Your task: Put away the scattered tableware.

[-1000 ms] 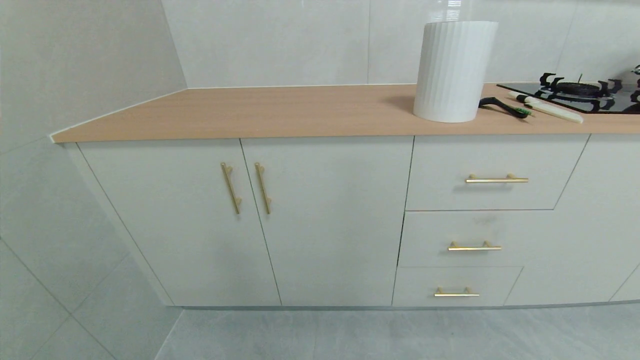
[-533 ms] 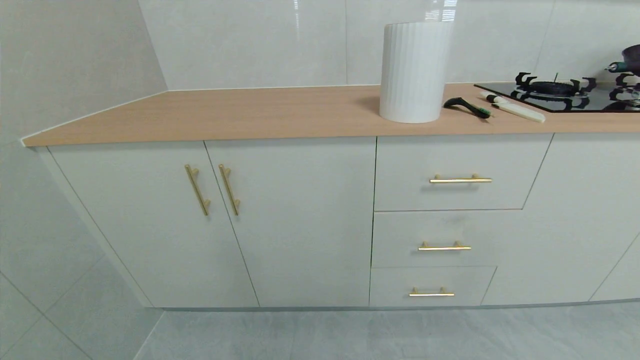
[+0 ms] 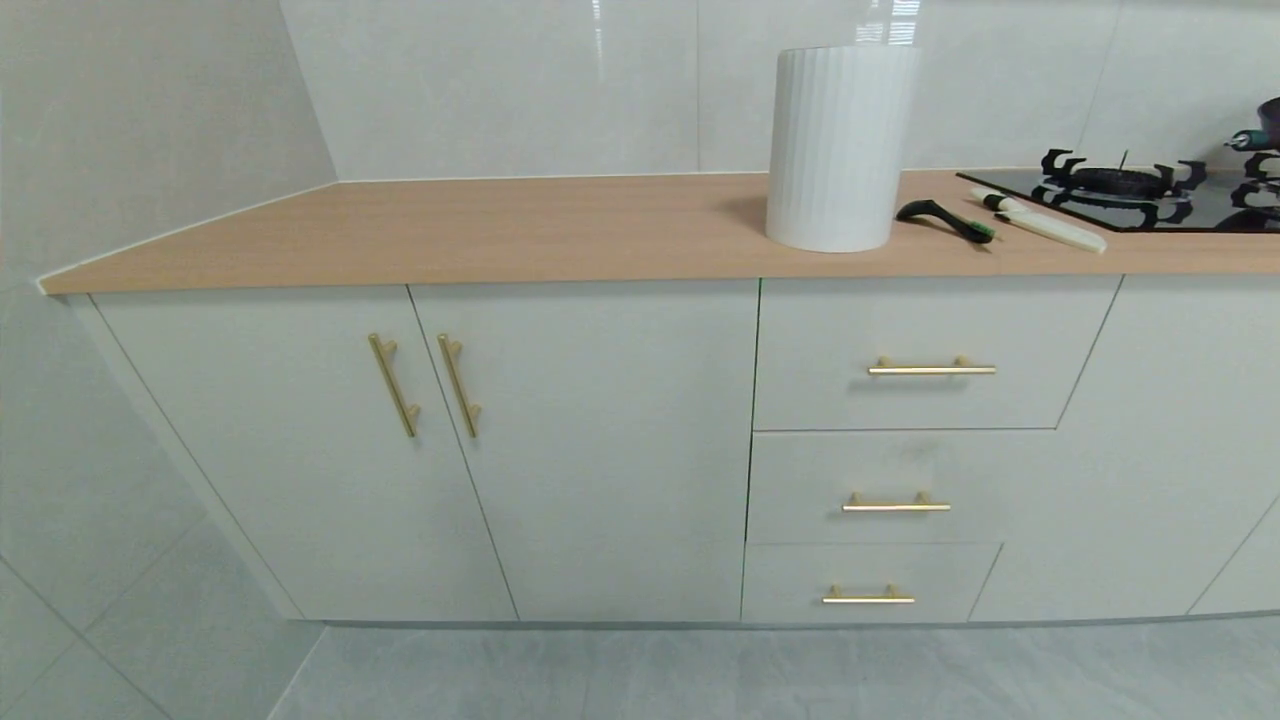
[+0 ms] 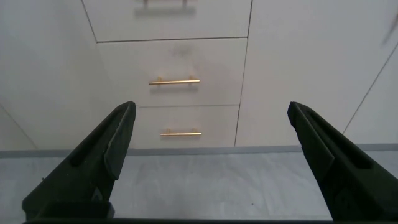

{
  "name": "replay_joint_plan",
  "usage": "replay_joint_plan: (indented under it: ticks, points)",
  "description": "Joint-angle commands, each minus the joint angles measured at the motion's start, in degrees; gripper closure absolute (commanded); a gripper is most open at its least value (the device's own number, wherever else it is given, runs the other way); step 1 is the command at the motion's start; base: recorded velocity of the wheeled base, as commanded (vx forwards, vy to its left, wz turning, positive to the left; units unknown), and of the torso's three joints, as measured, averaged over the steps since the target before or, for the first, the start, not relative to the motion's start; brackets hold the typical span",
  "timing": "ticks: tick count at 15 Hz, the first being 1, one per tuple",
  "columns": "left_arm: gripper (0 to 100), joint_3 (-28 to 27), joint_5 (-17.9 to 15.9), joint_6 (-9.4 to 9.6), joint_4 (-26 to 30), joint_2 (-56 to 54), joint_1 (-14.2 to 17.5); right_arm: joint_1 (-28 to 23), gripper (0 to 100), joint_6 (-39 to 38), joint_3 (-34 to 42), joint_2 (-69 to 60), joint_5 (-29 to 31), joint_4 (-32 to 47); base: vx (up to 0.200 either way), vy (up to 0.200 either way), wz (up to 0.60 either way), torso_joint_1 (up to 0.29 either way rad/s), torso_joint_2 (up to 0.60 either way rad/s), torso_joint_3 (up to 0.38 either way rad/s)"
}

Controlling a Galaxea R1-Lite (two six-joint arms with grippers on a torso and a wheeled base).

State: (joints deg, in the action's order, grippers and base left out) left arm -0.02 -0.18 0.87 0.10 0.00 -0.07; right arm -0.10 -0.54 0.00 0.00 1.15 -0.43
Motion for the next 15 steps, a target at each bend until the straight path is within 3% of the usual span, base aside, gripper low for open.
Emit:
replay_joint_plan:
  ticks: [1, 15]
  points:
    - [0, 0.02, 0.01, 0.01, -0.01, 0.09, -0.01, 0.01, 0, 0.01, 0.00, 0.09, 0.00, -0.01, 0.200, 0.000, 0.00, 0.012, 0.00, 0.002]
    - [0, -0.06, 0.09, -0.16, -0.01, 0.09, -0.01, 0.01, 0, -0.61, 0.00, 0.00, 0.00, -0.10, 0.000, 0.000, 0.00, 0.000, 0.00, 0.000]
